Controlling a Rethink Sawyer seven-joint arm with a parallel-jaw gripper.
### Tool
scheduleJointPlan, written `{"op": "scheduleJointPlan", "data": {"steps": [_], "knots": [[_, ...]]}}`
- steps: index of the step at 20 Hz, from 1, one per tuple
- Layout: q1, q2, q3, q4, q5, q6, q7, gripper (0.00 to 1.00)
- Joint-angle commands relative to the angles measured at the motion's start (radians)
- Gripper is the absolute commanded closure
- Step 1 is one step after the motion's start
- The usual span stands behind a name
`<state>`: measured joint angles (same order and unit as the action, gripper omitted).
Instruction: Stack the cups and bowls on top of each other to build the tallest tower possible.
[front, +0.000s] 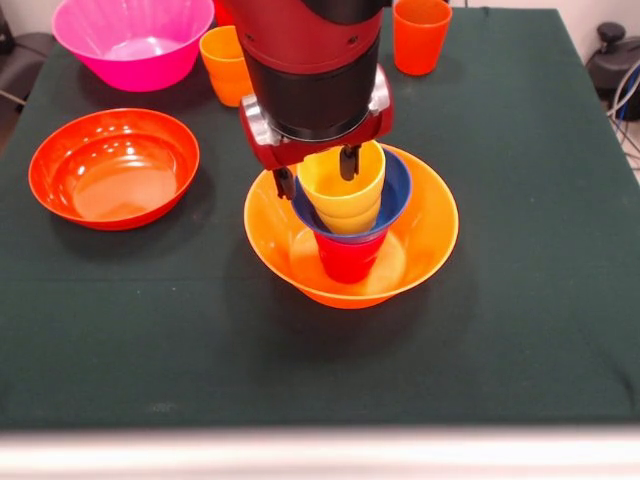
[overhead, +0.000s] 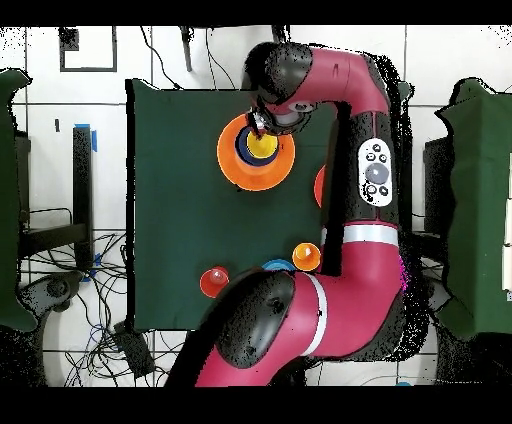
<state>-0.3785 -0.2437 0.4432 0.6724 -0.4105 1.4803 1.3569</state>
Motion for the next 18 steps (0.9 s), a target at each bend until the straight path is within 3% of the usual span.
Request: {"op": "scheduleJointPlan", "data": {"steps": [1, 9, 18], "knots": [[0.040, -0.052, 0.018, 0.036, -0.038, 0.100, -0.206, 0.00], [0.070, -0.087, 0.002, -0.022, -0.068, 0.248, -0.191, 0.00], [0.065, -0.110, -0.003, 0.001, -0.083, 0.249, -0.193, 0.00]]}}
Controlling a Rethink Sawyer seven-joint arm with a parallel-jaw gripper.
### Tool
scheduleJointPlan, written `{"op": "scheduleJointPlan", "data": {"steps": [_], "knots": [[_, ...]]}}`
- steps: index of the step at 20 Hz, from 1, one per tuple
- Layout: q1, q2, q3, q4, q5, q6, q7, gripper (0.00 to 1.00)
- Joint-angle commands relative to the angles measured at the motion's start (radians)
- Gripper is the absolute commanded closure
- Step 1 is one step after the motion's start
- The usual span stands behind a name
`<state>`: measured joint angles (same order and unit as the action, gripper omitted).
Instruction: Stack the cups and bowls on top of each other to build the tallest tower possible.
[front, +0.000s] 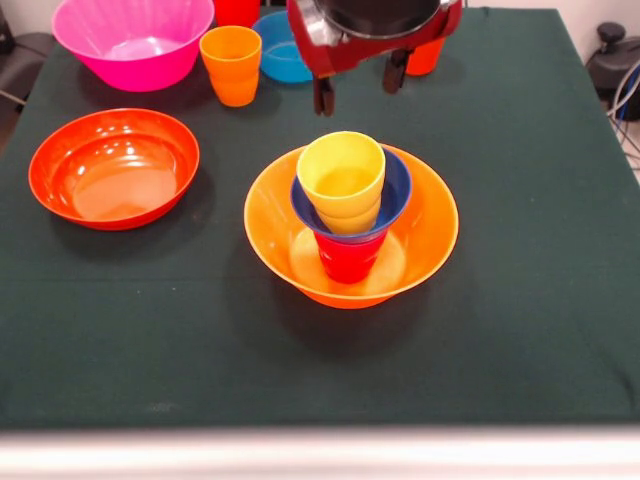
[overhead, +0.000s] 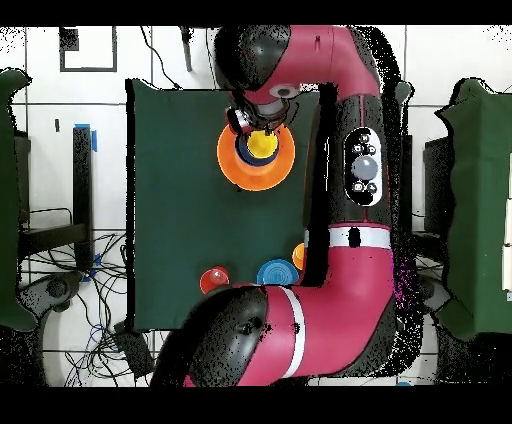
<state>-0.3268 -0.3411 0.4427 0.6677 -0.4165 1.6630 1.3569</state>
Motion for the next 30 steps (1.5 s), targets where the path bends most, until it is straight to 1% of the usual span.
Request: {"op": "scheduleJointPlan", "data": {"steps": [1, 5, 6, 7, 9, 13, 17, 20, 23, 25, 28, 30], "knots": [[0.012, -0.011, -0.001, 0.008, -0.075, 0.062, -0.189, 0.00], [0.000, 0.016, 0.017, 0.023, -0.052, 0.017, -0.180, 0.00], [-0.009, 0.008, 0.016, 0.055, -0.038, -0.007, -0.173, 0.00], [-0.013, 0.012, 0.019, 0.065, -0.033, -0.023, -0.172, 0.00], [-0.014, 0.030, 0.028, 0.066, -0.027, -0.053, -0.172, 0.00], [-0.021, 0.038, 0.034, 0.100, -0.013, -0.109, -0.159, 0.00], [-0.020, 0.050, 0.042, 0.105, 0.000, -0.129, -0.149, 0.00], [-0.023, 0.051, 0.039, 0.130, 0.011, -0.162, -0.136, 0.00], [-0.017, 0.055, 0.036, 0.136, 0.027, -0.158, -0.112, 0.00], [-0.013, 0.058, 0.031, 0.139, 0.029, -0.176, -0.104, 0.00], [0.001, 0.072, 0.028, 0.109, 0.029, -0.175, -0.095, 0.00], [0.006, 0.078, 0.025, 0.106, 0.028, -0.186, -0.087, 0.00]]}}
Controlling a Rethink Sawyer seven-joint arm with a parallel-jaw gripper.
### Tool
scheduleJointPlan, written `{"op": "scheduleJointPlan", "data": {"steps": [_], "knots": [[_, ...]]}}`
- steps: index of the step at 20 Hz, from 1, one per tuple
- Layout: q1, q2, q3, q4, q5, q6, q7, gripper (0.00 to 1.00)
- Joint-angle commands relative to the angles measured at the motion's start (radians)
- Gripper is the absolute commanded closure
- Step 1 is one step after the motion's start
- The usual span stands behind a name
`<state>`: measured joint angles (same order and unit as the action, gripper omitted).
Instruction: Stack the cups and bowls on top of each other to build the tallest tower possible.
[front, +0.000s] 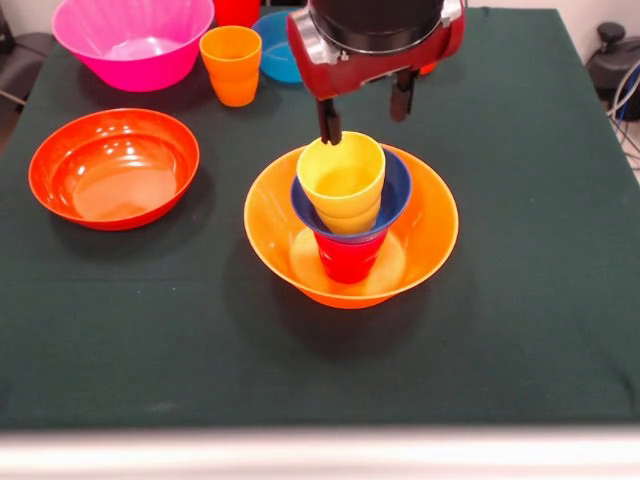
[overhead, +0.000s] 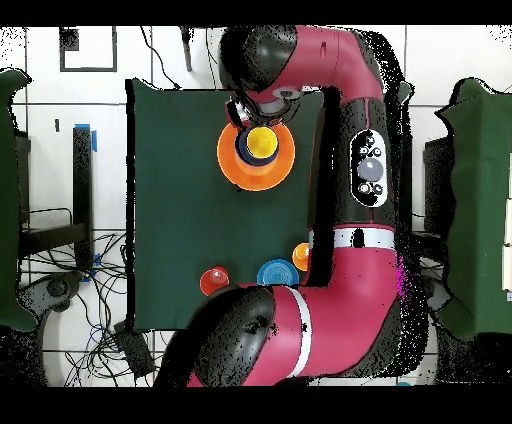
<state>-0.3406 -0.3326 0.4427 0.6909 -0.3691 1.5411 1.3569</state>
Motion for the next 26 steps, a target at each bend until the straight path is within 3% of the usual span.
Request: {"op": "scheduleJointPlan", "data": {"steps": [1, 11, 15, 26], "knots": [[0.021, 0.072, 0.024, 0.083, -0.020, -0.071, -0.085, 0.00], [0.034, 0.086, 0.007, 0.094, -0.030, -0.131, -0.058, 0.00], [0.056, 0.117, 0.014, 0.029, -0.037, -0.104, -0.049, 0.00], [0.065, 0.102, -0.005, 0.059, -0.028, -0.115, -0.019, 0.00]]}}
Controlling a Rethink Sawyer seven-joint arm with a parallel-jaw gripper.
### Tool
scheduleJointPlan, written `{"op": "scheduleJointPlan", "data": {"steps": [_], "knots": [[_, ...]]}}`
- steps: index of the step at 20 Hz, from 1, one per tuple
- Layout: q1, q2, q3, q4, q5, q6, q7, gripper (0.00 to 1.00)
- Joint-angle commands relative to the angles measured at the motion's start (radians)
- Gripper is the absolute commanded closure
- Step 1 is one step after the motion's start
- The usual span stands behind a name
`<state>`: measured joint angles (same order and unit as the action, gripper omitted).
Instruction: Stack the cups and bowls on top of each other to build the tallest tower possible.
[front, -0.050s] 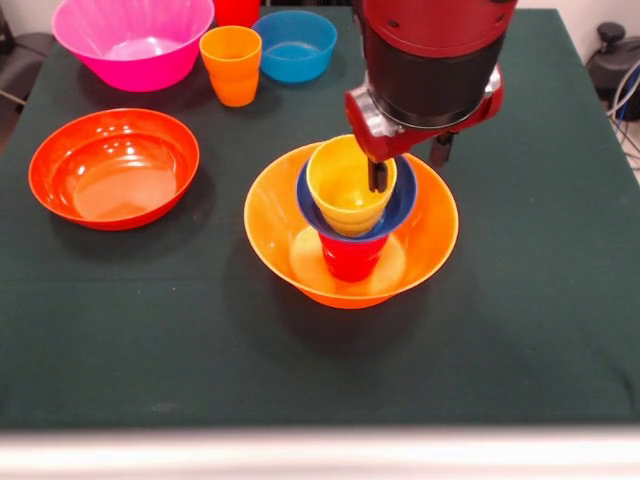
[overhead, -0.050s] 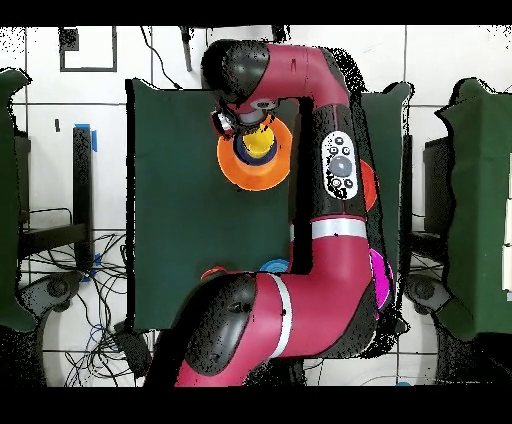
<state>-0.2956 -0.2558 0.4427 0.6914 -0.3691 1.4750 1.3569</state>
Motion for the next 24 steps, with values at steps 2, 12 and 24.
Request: {"op": "scheduleJointPlan", "data": {"steps": [2, 12, 24], "knots": [[0.023, 0.032, -0.006, 0.051, -0.031, -0.050, -0.019, 0.00], [0.029, 0.037, -0.028, 0.012, -0.076, -0.036, -0.056, 0.00], [0.036, -0.009, -0.084, 0.037, -0.109, 0.036, -0.082, 0.00]]}}
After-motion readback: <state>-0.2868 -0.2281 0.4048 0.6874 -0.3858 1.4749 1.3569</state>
